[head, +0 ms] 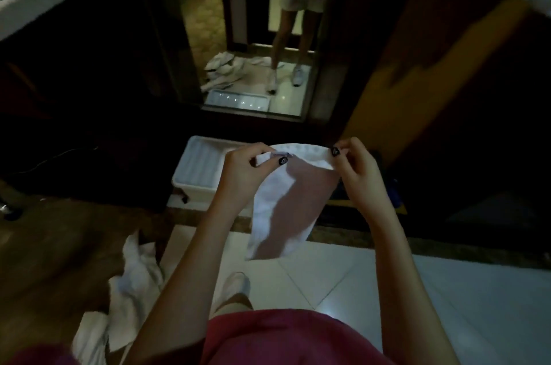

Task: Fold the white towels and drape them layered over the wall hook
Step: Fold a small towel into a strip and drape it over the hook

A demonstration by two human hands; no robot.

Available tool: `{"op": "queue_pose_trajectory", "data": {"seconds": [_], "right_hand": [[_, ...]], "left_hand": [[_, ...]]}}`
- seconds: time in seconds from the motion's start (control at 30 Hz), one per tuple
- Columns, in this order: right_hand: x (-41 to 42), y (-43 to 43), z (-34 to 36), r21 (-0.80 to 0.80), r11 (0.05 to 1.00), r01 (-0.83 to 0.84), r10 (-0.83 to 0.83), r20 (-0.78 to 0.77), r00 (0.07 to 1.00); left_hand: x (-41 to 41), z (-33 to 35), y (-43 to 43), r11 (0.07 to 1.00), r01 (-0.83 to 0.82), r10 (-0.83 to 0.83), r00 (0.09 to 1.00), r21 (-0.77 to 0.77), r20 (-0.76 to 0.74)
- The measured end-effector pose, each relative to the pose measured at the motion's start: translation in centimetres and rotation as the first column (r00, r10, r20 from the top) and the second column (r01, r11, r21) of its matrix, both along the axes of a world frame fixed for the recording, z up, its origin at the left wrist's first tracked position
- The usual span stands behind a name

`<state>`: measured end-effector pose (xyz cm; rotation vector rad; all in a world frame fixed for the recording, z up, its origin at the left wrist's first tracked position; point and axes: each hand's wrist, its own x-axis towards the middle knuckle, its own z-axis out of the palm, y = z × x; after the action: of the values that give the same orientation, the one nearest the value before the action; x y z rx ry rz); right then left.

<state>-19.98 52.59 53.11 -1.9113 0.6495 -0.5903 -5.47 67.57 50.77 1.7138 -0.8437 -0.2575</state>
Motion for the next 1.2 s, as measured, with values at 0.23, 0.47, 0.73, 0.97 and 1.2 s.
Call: {"op": "queue_pose_trajectory", "data": {"seconds": [0.23, 0.47, 0.73, 0.97, 1.2], "right_hand": [[-7.8, -0.3, 2.5, 0.052, 0.996, 0.079, -0.079, 0.012, 0.997], [-10.8, 0.1, 2.5, -0.142, 0.874, 0.465, -0.48, -0.1, 0.871], [-13.4, 1.1, 2.5, -0.107, 0.75, 0.653, -0.652, 0.05, 0.757], [-15.6, 1.3, 2.7, -0.072, 0.683, 0.727, -0.718, 0.12, 0.686], [-19.3, -1.4, 2.7, -0.019, 0.603, 0.797, -0.776, 0.219, 0.592]], "left_hand": [[-2.9, 2.1, -4.9, 0.968, 0.249, -0.25, 0.959, -0.021, -0.136], [-3.7, 3.4, -8.5, 0.881, 0.47, -0.468, 0.882, 0.06, -0.053], [-5.6, 4.2, -12.2, 0.821, 0.566, -0.571, 0.818, 0.078, 0.069], [-7.9, 3.5, -14.8, 0.801, 0.597, -0.597, 0.802, 0.038, -0.018], [-11.9, 4.4, -17.8, 0.671, 0.706, -0.742, 0.644, -0.228, -0.187]]}}
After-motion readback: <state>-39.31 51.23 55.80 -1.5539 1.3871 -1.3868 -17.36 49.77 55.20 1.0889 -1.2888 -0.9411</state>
